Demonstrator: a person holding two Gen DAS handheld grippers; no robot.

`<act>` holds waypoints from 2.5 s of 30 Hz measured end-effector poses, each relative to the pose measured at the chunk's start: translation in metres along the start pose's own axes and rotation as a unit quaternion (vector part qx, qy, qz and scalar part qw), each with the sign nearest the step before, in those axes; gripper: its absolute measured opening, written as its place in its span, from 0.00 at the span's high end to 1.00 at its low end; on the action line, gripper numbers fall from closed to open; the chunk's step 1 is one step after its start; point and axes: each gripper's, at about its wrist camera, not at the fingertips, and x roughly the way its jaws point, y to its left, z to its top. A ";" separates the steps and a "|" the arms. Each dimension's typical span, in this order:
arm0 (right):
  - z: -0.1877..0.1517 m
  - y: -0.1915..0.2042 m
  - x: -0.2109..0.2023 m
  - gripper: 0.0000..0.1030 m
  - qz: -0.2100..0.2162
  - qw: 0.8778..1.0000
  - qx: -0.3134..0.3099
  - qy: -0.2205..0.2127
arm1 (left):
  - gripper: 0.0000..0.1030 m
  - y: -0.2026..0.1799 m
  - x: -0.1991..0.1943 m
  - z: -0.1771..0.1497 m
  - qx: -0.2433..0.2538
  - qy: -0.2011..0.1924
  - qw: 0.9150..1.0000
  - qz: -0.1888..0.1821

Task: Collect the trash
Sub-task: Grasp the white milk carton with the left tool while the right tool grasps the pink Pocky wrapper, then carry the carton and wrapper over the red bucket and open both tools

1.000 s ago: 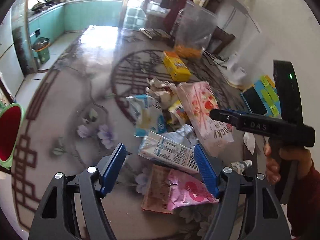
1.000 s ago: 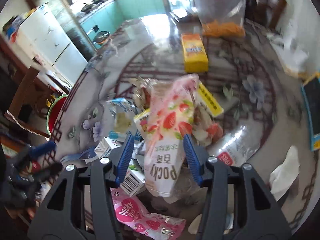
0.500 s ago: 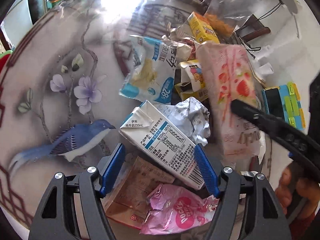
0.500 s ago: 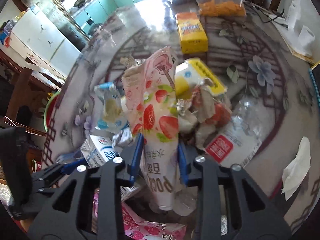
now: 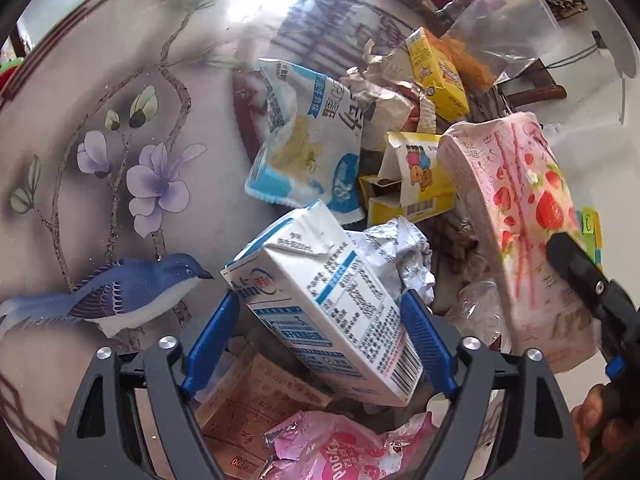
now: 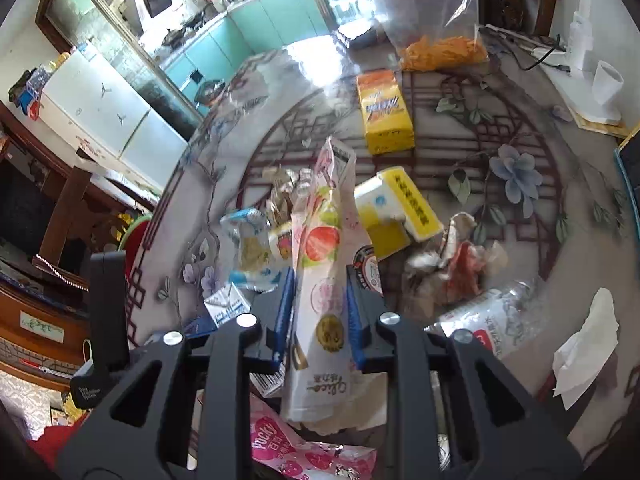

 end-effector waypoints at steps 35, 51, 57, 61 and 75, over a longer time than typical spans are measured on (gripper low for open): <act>0.021 0.045 -0.040 0.79 0.072 0.996 -0.013 -0.057 | 0.47 -0.025 -0.125 0.027 0.149 -0.197 0.967 0.058; 0.027 0.147 -0.029 0.79 0.068 0.994 -0.028 -0.087 | 0.47 0.057 -0.204 0.059 0.177 -0.237 0.953 0.073; 0.027 0.195 -0.016 0.79 0.061 0.994 -0.027 -0.092 | 0.47 0.093 -0.226 0.080 0.192 -0.237 0.950 0.068; 0.028 0.226 -0.003 0.79 0.063 0.994 -0.029 -0.088 | 0.47 0.114 -0.237 0.093 0.200 -0.233 0.950 0.059; 0.036 0.370 0.100 0.79 0.137 0.985 -0.103 -0.001 | 0.47 0.260 -0.265 0.131 0.105 -0.232 0.956 0.149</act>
